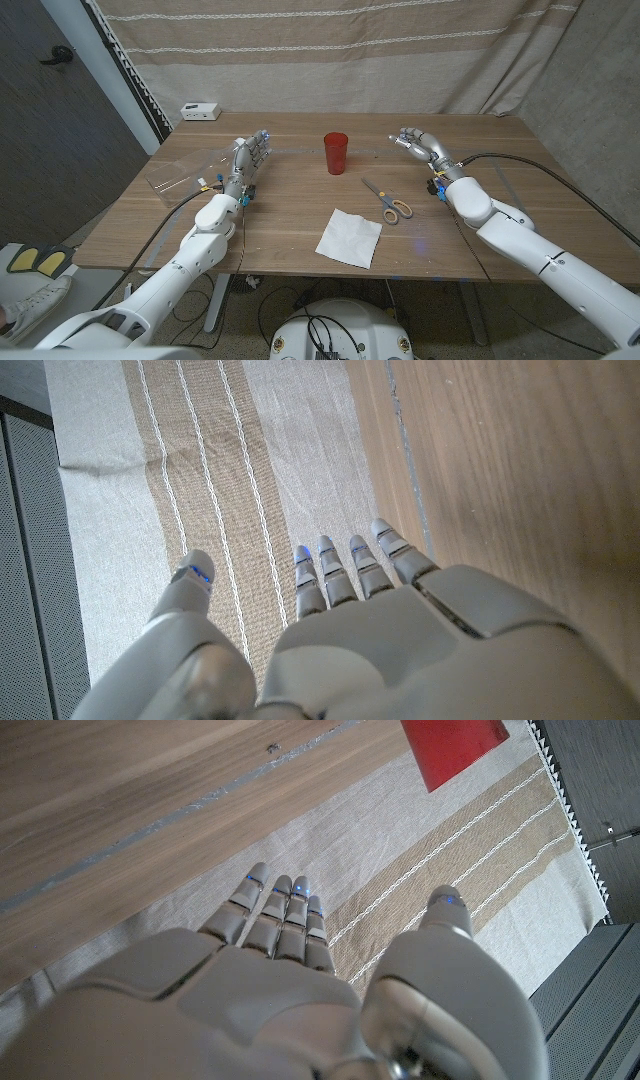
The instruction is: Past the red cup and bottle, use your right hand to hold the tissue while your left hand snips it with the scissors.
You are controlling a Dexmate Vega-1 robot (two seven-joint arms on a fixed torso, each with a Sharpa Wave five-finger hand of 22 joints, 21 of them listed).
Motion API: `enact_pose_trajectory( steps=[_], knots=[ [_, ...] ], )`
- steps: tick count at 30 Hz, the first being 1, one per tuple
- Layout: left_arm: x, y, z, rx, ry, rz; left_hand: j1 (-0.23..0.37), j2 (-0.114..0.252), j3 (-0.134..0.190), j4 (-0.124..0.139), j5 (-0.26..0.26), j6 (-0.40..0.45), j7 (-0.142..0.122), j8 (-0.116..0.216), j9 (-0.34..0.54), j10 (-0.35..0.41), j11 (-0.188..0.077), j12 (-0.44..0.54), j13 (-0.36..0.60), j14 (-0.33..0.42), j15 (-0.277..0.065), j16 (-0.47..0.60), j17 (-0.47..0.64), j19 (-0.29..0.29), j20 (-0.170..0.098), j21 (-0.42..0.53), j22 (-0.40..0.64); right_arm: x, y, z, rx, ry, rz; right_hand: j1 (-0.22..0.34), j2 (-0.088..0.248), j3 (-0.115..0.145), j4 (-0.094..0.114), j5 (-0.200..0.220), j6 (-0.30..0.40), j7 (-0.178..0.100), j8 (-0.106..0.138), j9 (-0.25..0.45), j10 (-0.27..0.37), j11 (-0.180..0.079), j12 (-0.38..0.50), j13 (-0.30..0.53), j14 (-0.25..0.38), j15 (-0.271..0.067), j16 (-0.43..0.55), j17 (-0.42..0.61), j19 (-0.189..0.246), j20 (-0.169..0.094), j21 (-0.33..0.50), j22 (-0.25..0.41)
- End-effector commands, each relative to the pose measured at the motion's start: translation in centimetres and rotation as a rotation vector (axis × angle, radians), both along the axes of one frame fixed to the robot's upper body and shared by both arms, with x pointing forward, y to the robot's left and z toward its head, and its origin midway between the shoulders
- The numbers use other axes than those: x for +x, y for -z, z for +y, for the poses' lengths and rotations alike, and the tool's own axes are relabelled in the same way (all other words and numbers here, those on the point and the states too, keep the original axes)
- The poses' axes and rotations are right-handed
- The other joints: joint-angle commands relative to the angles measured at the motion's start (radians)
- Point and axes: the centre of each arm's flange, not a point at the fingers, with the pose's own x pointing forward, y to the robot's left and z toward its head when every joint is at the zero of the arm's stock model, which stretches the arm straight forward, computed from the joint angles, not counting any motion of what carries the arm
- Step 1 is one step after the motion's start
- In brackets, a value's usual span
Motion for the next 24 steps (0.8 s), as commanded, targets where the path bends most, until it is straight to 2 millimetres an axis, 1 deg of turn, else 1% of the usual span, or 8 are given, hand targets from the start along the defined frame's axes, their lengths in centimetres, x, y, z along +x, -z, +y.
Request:
enact_pose_trajectory(
  steps=[1, 8, 13, 14, 15, 16, 22, 24],
  knots=[
    [-0.1, 0.1, 0.1, 0.003, 0.004, 0.004, 0.011, -0.001, -0.005, 0.002, 0.004, 0.005, 0.001, 0.005, 0.004, 0.004, 0.002, 0.003, 0.005, -0.005, -0.108, 0.006, 0.003, -0.005, -0.092, 0.002, 0.002, -0.7, 0.0, 0.6, -0.079, 0.024, 0.002, 0.010, -0.001, -0.005, -0.002, 0.004, 0.010, -0.006, -0.001, 0.006, 0.010, -0.007, 0.005, 0.002, 0.004, -0.034, -0.004, 0.005, -0.010, 0.010, -0.004, 0.002],
    [-0.5, 0.1, -0.3, 0.002, 0.013, -0.003, 0.011, -0.001, -0.006, 0.003, 0.004, 0.011, 0.003, 0.006, 0.004, 0.006, 0.006, 0.004, 0.005, -0.004, -0.109, 0.007, 0.003, -0.006, -0.092, 0.002, 0.002, -1.2, 0.1, 0.6, -0.094, 0.036, 0.001, 0.011, 0.000, -0.006, 0.000, 0.004, 0.012, -0.002, -0.004, 0.007, 0.037, -0.009, 0.014, 0.004, 0.007, -0.040, -0.007, 0.006, -0.010, 0.011, -0.007, 0.003],
    [-0.6, 0.3, -0.3, 0.004, 0.011, -0.005, 0.011, -0.001, -0.007, 0.003, 0.004, 0.012, 0.004, 0.006, 0.004, 0.008, 0.000, 0.004, 0.005, -0.003, -0.110, 0.007, 0.003, -0.006, -0.092, 0.002, 0.002, -1.5, 0.1, 0.8, -0.131, 0.049, 0.002, 0.013, 0.000, -0.007, 0.001, 0.004, 0.021, 0.001, -0.003, 0.007, 0.050, -0.007, 0.020, 0.008, 0.021, -0.048, -0.004, 0.007, -0.007, 0.013, -0.008, 0.003],
    [-0.6, 0.3, -0.3, 0.001, 0.011, -0.004, 0.011, -0.001, -0.007, 0.003, 0.004, 0.012, 0.004, 0.006, 0.004, 0.008, 0.005, 0.004, 0.005, -0.004, -0.110, 0.007, 0.003, -0.006, -0.093, 0.002, 0.002, -1.5, 0.1, 0.9, -0.142, 0.053, 0.005, 0.014, 0.000, -0.007, 0.001, 0.004, 0.021, 0.002, -0.003, 0.007, 0.052, -0.006, 0.021, 0.009, 0.020, -0.046, -0.005, 0.007, -0.006, 0.013, -0.008, 0.003],
    [-0.7, 0.4, -0.3, -0.001, 0.011, -0.003, 0.011, -0.001, -0.007, 0.003, 0.004, 0.011, 0.004, 0.006, 0.004, 0.008, 0.002, 0.004, 0.005, -0.003, -0.109, 0.007, 0.003, -0.006, -0.093, 0.001, 0.002, -1.6, 0.1, 1.0, -0.158, 0.052, 0.011, 0.016, 0.002, -0.007, 0.002, 0.005, 0.021, 0.003, -0.006, 0.008, 0.055, -0.006, 0.024, 0.015, -0.012, -0.028, -0.020, 0.008, -0.025, 0.014, -0.018, 0.003],
    [-0.7, 0.4, -0.3, -0.002, 0.009, -0.002, 0.011, 0.000, -0.007, 0.003, 0.004, 0.011, 0.004, 0.006, 0.004, 0.007, 0.001, 0.004, 0.005, -0.003, -0.110, 0.007, 0.003, -0.006, -0.093, 0.002, 0.002, -1.6, 0.1, 1.0, -0.159, 0.056, 0.007, 0.017, 0.003, -0.007, 0.002, 0.006, 0.021, 0.004, -0.007, 0.008, 0.055, -0.008, 0.024, 0.016, -0.016, -0.024, -0.022, 0.008, -0.028, 0.013, -0.020, 0.002],
    [-1.0, 0.5, -0.3, -0.003, 0.005, -0.004, 0.012, 0.000, -0.008, 0.004, 0.004, 0.012, 0.003, 0.005, 0.004, 0.008, -0.004, 0.004, 0.005, -0.002, -0.109, 0.007, 0.003, -0.005, -0.094, 0.002, 0.002, -1.9, 0.1, 1.0, -0.178, 0.059, 0.010, 0.018, 0.003, -0.008, 0.003, 0.006, 0.016, 0.007, -0.010, 0.008, 0.056, -0.004, 0.026, 0.019, -0.018, -0.026, -0.024, 0.009, -0.030, 0.014, -0.022, 0.002],
    [-1.1, 0.4, -0.3, 0.000, 0.001, -0.006, 0.012, 0.000, -0.008, 0.004, 0.004, 0.014, 0.004, 0.006, 0.004, 0.009, -0.003, 0.004, 0.005, -0.002, -0.109, 0.008, 0.003, -0.005, -0.094, 0.002, 0.002, -2.0, 0.0, 1.0, -0.181, 0.059, 0.010, 0.018, 0.003, -0.008, 0.003, 0.006, 0.015, 0.008, -0.011, 0.008, 0.048, -0.008, 0.023, 0.021, -0.016, -0.027, -0.023, 0.009, -0.030, 0.015, -0.023, 0.002]
  ],
)
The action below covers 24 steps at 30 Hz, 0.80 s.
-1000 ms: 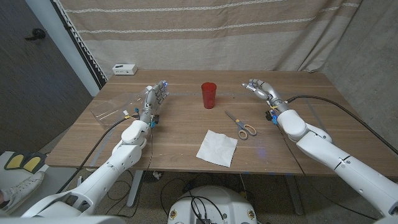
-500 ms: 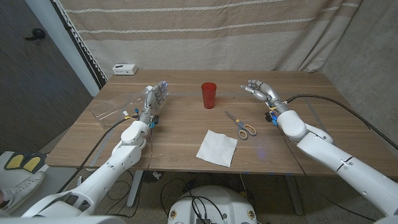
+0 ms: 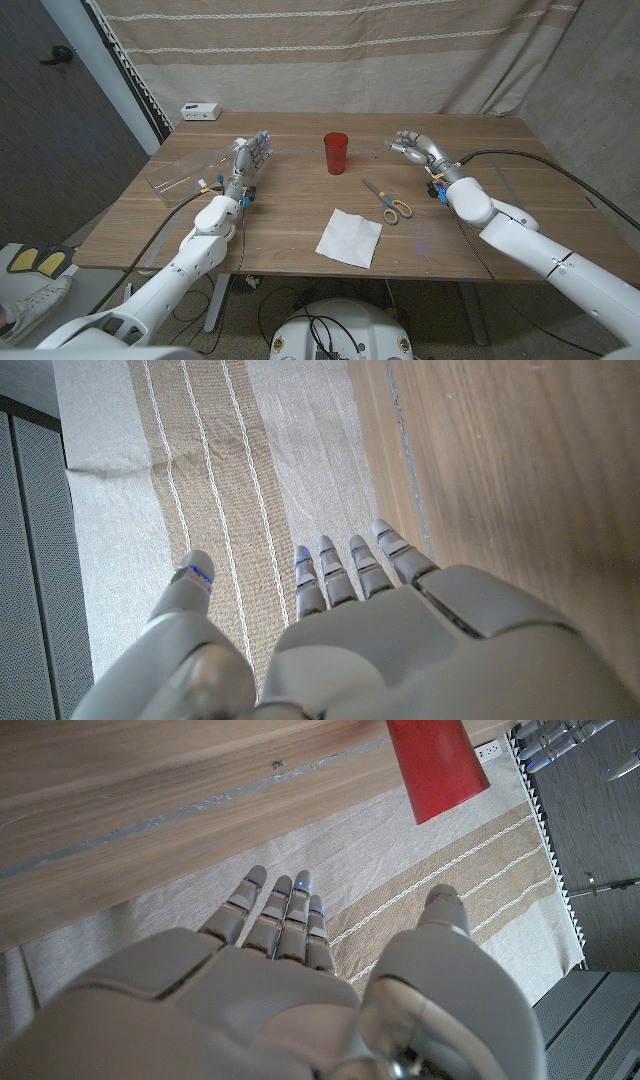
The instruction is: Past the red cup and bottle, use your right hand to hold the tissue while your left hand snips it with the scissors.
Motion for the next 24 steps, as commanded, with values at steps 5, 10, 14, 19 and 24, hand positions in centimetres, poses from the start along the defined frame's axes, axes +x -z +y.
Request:
enact_pose_trajectory(
  steps=[5, 10, 14, 19, 24],
  knots=[
    [-0.5, 0.0, -0.1, -0.001, -0.009, -0.006, 0.012, 0.000, -0.004, 0.000, 0.004, 0.008, -0.002, 0.005, 0.004, 0.007, 0.002, 0.003, 0.005, -0.002, -0.108, 0.007, 0.003, -0.002, -0.096, 0.002, 0.002, -0.9, -0.1, 0.3, -0.073, 0.014, 0.002, 0.014, -0.001, -0.004, 0.000, 0.007, 0.004, 0.007, -0.005, 0.003, -0.005, 0.001, 0.003, 0.010, 0.008, -0.030, 0.000, 0.006, 0.003, 0.008, -0.002, 0.003],
    [-0.6, 0.0, -0.3, 0.002, -0.009, -0.010, 0.013, 0.001, -0.005, 0.000, 0.004, 0.012, 0.003, 0.006, 0.004, 0.009, 0.002, 0.004, 0.005, -0.002, -0.108, 0.007, 0.003, -0.002, -0.096, 0.002, 0.002, -1.2, 0.0, 0.3, -0.091, 0.021, 0.007, 0.015, 0.000, -0.005, 0.001, 0.007, 0.005, 0.007, -0.006, 0.003, -0.003, 0.003, 0.005, 0.013, 0.022, -0.033, 0.005, 0.007, 0.005, 0.007, -0.003, 0.003],
    [-0.8, -0.1, -0.3, 0.002, -0.012, -0.011, 0.014, 0.001, -0.005, 0.000, 0.004, 0.014, 0.001, 0.007, 0.004, 0.009, -0.001, 0.004, 0.005, -0.002, -0.109, 0.007, 0.003, -0.002, -0.096, 0.002, 0.002, -1.5, 0.0, 0.2, -0.098, 0.022, 0.013, 0.013, 0.008, -0.004, 0.005, 0.008, 0.007, 0.007, -0.007, 0.004, -0.001, 0.005, 0.007, 0.017, 0.045, -0.049, 0.018, 0.016, 0.009, 0.015, -0.003, 0.004],
    [-0.7, 0.0, -0.3, 0.002, -0.015, -0.012, 0.014, 0.001, -0.005, 0.000, 0.005, 0.014, 0.003, 0.006, 0.004, 0.009, -0.003, 0.004, 0.005, -0.002, -0.109, 0.007, 0.003, -0.002, -0.097, 0.002, 0.002, -1.7, 0.2, 0.2, -0.104, 0.023, 0.020, 0.012, 0.010, -0.004, 0.007, 0.008, 0.006, 0.008, -0.008, 0.004, -0.005, 0.005, 0.006, 0.019, 0.047, -0.047, 0.021, 0.020, 0.016, 0.020, 0.000, 0.005],
    [-0.8, 0.1, -0.5, 0.000, -0.014, -0.017, 0.015, 0.001, -0.006, 0.000, 0.005, 0.013, 0.002, 0.006, 0.004, 0.010, -0.002, 0.004, 0.005, -0.001, -0.109, 0.007, 0.003, -0.002, -0.096, 0.002, 0.002, -2.0, 0.3, 0.2, -0.110, 0.017, 0.025, 0.011, 0.012, -0.006, 0.009, 0.008, 0.000, 0.008, -0.011, 0.004, -0.017, 0.010, 0.002, 0.023, 0.050, -0.043, 0.027, 0.030, 0.047, 0.009, 0.011, 0.008]
  ],
)
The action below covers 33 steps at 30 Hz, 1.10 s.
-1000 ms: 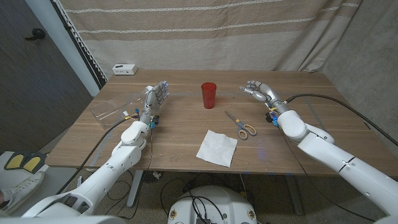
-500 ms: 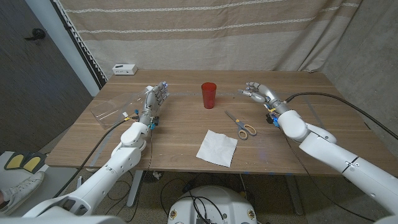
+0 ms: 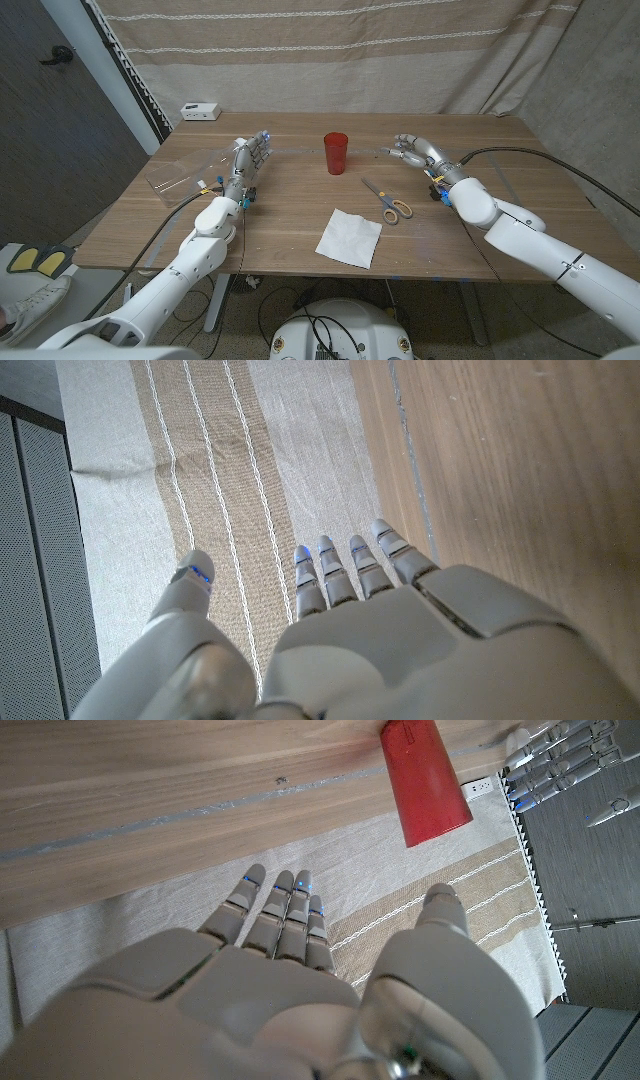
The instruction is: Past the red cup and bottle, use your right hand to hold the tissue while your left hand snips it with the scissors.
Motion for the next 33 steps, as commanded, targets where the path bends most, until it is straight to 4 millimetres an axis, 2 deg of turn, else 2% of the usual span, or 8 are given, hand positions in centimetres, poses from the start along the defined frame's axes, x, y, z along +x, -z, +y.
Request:
enact_pose_trajectory(
  steps=[1, 4, 13, 14, 25, 33],
  knots=[
    [-0.17, 0.08, -0.25, -0.002, -0.002, -0.010, 0.015, 0.001, -0.006, 0.000, 0.005, 0.008, -0.003, 0.006, 0.004, 0.010, -0.002, 0.004, 0.005, -0.002, -0.109, 0.003, 0.003, -0.002, -0.096, 0.002, 0.002, -0.58, 0.23, 0.02, -0.018, -0.005, 0.010, 0.005, 0.006, -0.002, 0.005, 0.004, 0.001, 0.009, -0.004, 0.004, -0.013, 0.006, 0.001, 0.006, 0.011, -0.041, 0.008, 0.012, 0.037, -0.019, 0.015, 0.005],
    [-0.20, 0.11, -0.28, -0.002, -0.003, -0.009, 0.015, 0.002, -0.006, 0.000, 0.005, 0.009, -0.003, 0.006, 0.004, 0.012, -0.001, 0.005, 0.005, -0.002, -0.108, 0.003, 0.003, -0.002, -0.096, 0.002, 0.002, -0.54, 0.33, -0.01, -0.021, -0.007, 0.015, 0.008, 0.008, -0.003, 0.005, 0.004, 0.002, 0.014, -0.004, 0.004, -0.024, 0.015, -0.003, 0.009, 0.008, -0.031, 0.012, 0.021, 0.070, -0.058, 0.027, 0.008],
    [-0.39, 0.29, -0.24, -0.001, -0.007, -0.006, 0.016, 0.002, -0.007, 0.000, 0.005, 0.009, -0.002, 0.005, 0.004, 0.012, 0.000, 0.005, 0.005, -0.002, -0.109, 0.003, 0.003, -0.003, -0.093, 0.002, 0.002, -0.55, 0.55, 0.01, -0.041, -0.003, 0.033, 0.016, 0.009, -0.003, 0.002, 0.003, 0.001, 0.018, -0.006, 0.004, -0.026, 0.024, -0.003, 0.013, 0.028, -0.039, 0.026, 0.030, 0.120, -0.081, 0.047, 0.012],
    [-0.39, 0.31, -0.24, -0.001, -0.007, -0.005, 0.016, 0.002, -0.007, 0.000, 0.005, 0.009, -0.002, 0.005, 0.004, 0.012, -0.001, 0.004, 0.005, -0.002, -0.109, 0.003, 0.003, -0.003, -0.093, 0.002, 0.002, -0.55, 0.59, -0.02, -0.041, -0.004, 0.035, 0.019, 0.008, -0.003, 0.001, 0.003, 0.000, 0.018, -0.006, 0.004, -0.027, 0.024, -0.004, 0.014, 0.039, -0.044, 0.033, 0.033, 0.139, -0.090, 0.055, 0.013],
    [-0.44, 0.32, -0.35, 0.001, -0.001, -0.010, 0.017, 0.002, -0.008, 0.000, 0.005, 0.011, -0.004, 0.005, 0.004, 0.010, 0.001, 0.003, 0.005, -0.005, -0.104, 0.002, 0.003, -0.003, -0.082, 0.002, 0.002, -0.90, 0.89, 0.03, -0.097, 0.034, 0.034, 0.027, 0.009, -0.003, -0.002, 0.003, -0.004, 0.018, -0.008, 0.004, -0.019, 0.021, -0.001, 0.018, 0.065, -0.057, 0.048, 0.041, 0.158, -0.096, 0.063, 0.015],
    [-0.35, 0.58, -0.43, -0.004, 0.003, -0.011, 0.017, 0.003, -0.008, 0.000, 0.005, 0.014, -0.004, 0.006, 0.004, 0.010, 0.002, 0.003, 0.005, -0.005, -0.103, 0.002, 0.003, -0.003, -0.080, 0.002, 0.002, -1.40, 0.96, 0.44, -0.157, 0.079, 0.010, 0.029, 0.009, -0.004, -0.001, 0.002, 0.001, -0.004, -0.005, 0.007, 0.004, 0.007, 0.010, 0.023, 0.069, -0.061, 0.054, 0.047, 0.150, -0.090, 0.060, 0.017]
  ],
)
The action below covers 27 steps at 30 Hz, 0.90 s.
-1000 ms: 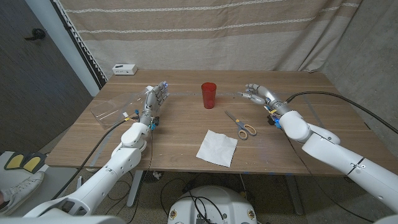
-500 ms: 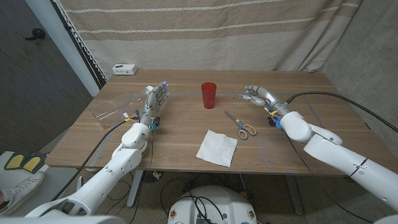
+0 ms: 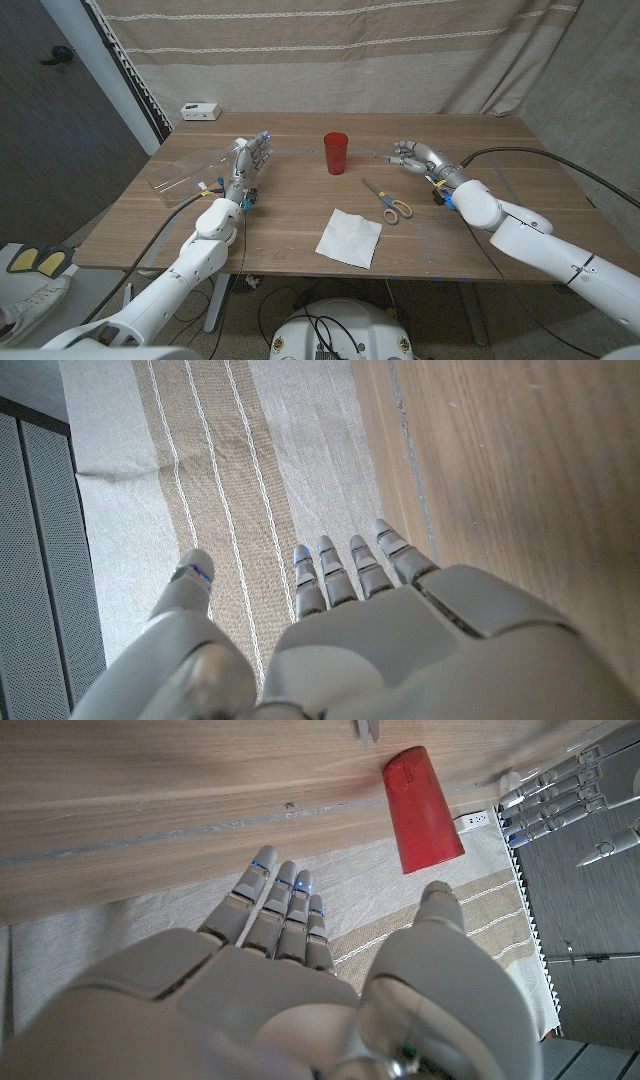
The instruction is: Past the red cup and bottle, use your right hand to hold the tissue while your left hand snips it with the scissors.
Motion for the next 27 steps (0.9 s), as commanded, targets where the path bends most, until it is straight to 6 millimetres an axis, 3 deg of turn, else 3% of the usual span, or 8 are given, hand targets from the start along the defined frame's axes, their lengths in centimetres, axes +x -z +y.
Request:
enact_pose_trajectory(
  steps=[1, 11, 18, 27],
  knots=[
    [0.1, 0.3, -0.1, -0.005, 0.006, -0.002, 0.008, 0.002, 0.000, 0.001, 0.005, 0.012, -0.001, 0.006, 0.004, 0.010, 0.002, 0.003, 0.005, -0.005, -0.104, 0.003, 0.003, -0.004, -0.079, 0.002, 0.002, -0.6, 0.2, 0.4, -0.074, 0.053, -0.024, 0.008, 0.001, -0.001, -0.005, 0.002, 0.011, -0.014, 0.003, 0.007, 0.017, -0.004, 0.009, 0.005, 0.010, -0.060, 0.009, 0.008, 0.000, 0.005, 0.003, 0.003],
    [0.3, 0.5, 0.1, -0.007, 0.005, -0.004, 0.009, 0.002, -0.001, 0.001, 0.005, 0.015, 0.002, 0.006, 0.004, 0.011, 0.001, 0.003, 0.005, -0.006, -0.103, 0.003, 0.003, -0.005, -0.082, 0.001, 0.002, -0.8, 0.4, 0.8, -0.067, 0.061, -0.054, 0.007, -0.001, -0.005, -0.003, 0.002, 0.014, -0.022, 0.008, 0.015, 0.044, -0.006, 0.025, 0.018, 0.026, -0.067, 0.023, 0.018, -0.006, 0.008, 0.001, 0.005],
    [0.4, 0.7, 0.4, -0.009, 0.004, 0.008, 0.009, 0.002, -0.002, 0.001, 0.005, 0.015, 0.002, 0.006, 0.004, 0.012, 0.002, 0.003, 0.005, -0.006, -0.103, 0.003, 0.003, -0.006, -0.083, 0.001, 0.002, -0.7, 0.4, 1.2, -0.082, 0.071, -0.056, 0.017, -0.003, -0.005, -0.007, 0.004, 0.064, -0.038, 0.034, 0.025, 0.058, -0.016, 0.037, 0.031, 0.037, -0.073, 0.034, 0.027, 0.003, 0.005, 0.006, 0.007],
    [0.6, 0.8, 0.6, -0.009, 0.008, 0.013, 0.010, 0.002, -0.002, 0.001, 0.005, 0.016, 0.003, 0.005, 0.004, 0.011, 0.005, 0.003, 0.005, -0.006, -0.104, 0.003, 0.003, -0.006, -0.084, 0.001, 0.002, -0.8, 0.4, 1.7, -0.122, 0.088, -0.053, 0.019, -0.005, -0.007, -0.007, 0.004, 0.064, -0.043, 0.037, 0.031, 0.067, -0.022, 0.044, 0.039, 0.046, -0.078, 0.041, 0.032, 0.010, 0.003, 0.009, 0.008]
  ],
)
